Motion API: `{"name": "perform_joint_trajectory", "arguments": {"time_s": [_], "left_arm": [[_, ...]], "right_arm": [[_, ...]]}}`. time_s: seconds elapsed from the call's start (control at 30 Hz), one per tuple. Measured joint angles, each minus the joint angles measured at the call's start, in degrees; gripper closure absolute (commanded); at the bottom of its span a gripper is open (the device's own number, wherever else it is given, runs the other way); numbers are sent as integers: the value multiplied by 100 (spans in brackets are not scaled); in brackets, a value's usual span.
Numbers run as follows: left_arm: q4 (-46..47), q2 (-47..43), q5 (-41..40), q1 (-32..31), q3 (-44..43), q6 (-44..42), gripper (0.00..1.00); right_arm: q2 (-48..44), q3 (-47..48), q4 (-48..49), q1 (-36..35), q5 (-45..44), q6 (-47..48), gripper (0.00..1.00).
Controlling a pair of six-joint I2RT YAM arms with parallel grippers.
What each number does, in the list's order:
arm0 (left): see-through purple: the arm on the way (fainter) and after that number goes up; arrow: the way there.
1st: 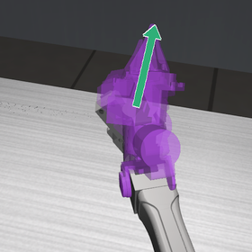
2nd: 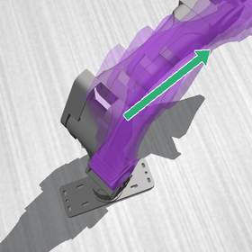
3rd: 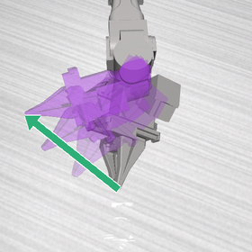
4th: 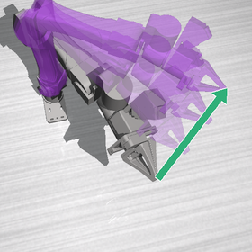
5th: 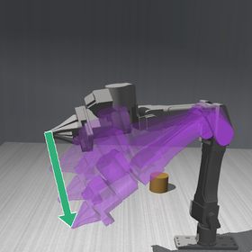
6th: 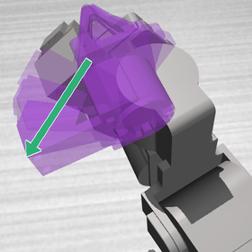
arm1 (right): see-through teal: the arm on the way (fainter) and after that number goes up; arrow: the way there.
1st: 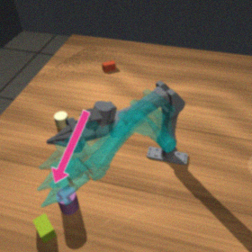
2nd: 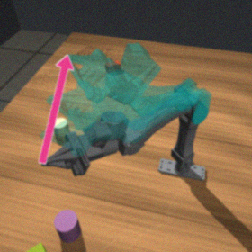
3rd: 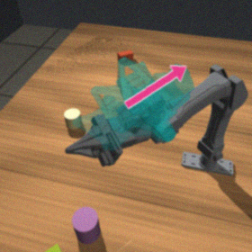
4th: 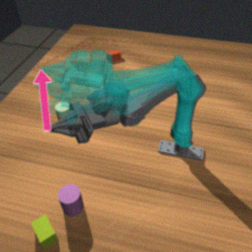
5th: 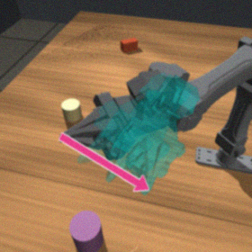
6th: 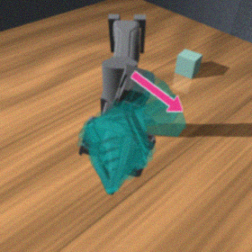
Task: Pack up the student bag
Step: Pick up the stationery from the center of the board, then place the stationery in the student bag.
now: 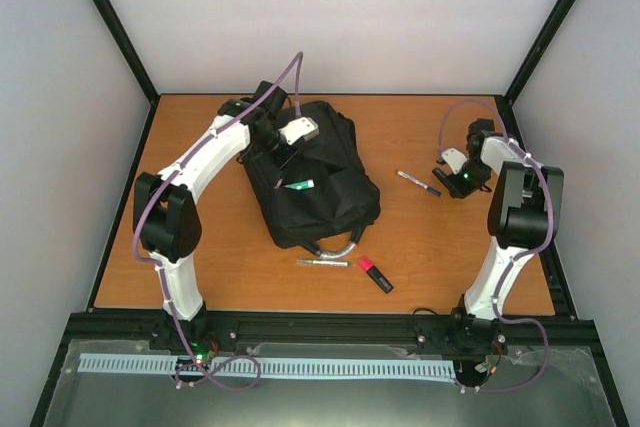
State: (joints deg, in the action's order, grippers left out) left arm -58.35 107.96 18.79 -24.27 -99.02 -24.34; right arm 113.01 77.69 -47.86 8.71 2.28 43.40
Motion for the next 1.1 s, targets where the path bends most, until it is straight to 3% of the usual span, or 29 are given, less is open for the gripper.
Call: {"name": "perform_joint_trajectory", "arguments": {"time_s": [0.1, 0.33, 0.6, 0.87, 1.1], "left_arm": [[-2, 24, 33, 0, 0, 2, 99], [-2, 61, 76, 0, 0, 7, 99], [-66, 186, 98, 0, -96, 7, 99], [-162, 385, 118, -20, -404, 11, 99], [-216, 605, 68, -26, -863, 11, 99]], "right_arm": [[-258, 68, -138, 4, 367, -138, 81], [-981, 1161, -981, -173, 2186, -632, 83], [-1095, 1764, -1847, -1419, 3526, -861, 83], [-997, 1808, -2098, -2326, 4124, -1346, 83], [-986, 1180, -2074, -2802, 4360, -1867, 85]]}}
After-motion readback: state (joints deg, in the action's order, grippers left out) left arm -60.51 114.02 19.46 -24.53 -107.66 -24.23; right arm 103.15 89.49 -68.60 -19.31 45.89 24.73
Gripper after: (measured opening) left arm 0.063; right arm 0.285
